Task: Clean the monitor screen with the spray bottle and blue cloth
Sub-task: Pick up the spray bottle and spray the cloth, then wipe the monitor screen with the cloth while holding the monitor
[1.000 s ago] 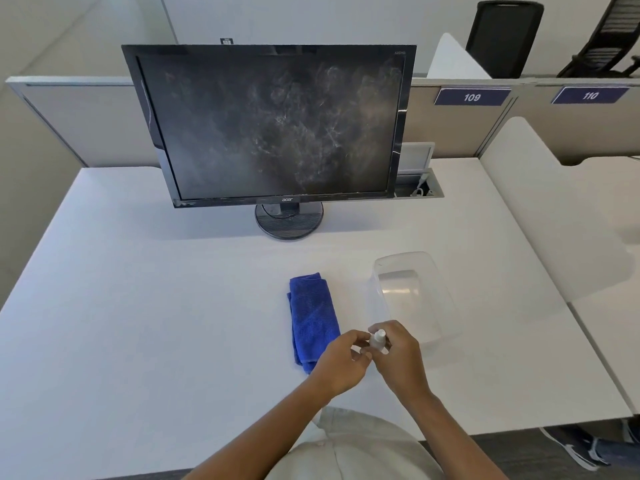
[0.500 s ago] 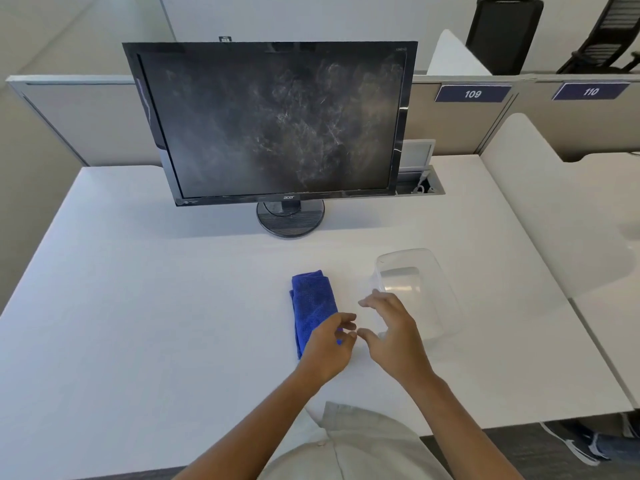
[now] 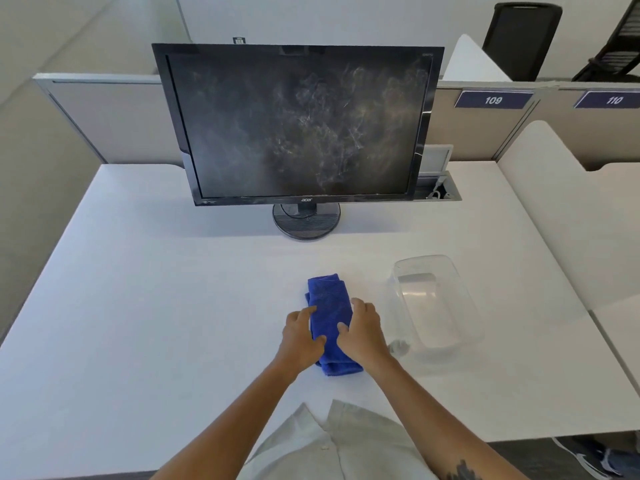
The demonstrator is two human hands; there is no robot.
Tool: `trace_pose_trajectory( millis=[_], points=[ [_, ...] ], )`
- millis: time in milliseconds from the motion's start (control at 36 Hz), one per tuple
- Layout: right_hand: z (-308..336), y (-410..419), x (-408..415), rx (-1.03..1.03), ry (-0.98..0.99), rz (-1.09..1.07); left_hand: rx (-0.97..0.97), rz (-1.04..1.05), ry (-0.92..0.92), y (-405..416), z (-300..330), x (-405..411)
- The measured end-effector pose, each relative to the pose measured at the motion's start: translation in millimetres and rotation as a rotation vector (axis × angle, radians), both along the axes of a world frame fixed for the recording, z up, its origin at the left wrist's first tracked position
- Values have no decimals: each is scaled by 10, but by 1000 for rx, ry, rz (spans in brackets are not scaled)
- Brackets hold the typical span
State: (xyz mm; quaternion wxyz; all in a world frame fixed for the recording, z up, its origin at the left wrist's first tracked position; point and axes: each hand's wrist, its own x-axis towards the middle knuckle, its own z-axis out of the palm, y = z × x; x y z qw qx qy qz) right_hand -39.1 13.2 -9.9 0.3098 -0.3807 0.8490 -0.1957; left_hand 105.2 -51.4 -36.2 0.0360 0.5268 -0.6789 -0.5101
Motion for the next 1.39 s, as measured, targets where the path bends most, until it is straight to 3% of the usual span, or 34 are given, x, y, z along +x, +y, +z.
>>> trace_pose_trajectory(
  millis=[222,500,639,944,1111,1278,1389],
  points=[
    [-89,-114,71,76,-135,-167,108,42,83,-39,-80,47],
    [-66,-138,-21,-90,-778,-494,225,135,166,-135,-51,111],
    [-43,-129,-43,-189,-979,-483,281,146,223,-191,-14,166],
    [294,-439,-200,-397,-1180,-457,269,115,385,-652,538,91],
    [721,-879,-520,-631,-1182,-493,62,15,416,-1267,1048,-20],
    [1214,-1338,-1074,-926,-1174,-510,-485,-43,382,-2298,1622,80],
    [1542,-1659,-1431,-1130,-1062,-579,-898,-48,307,-3162,2109,234]
  ],
)
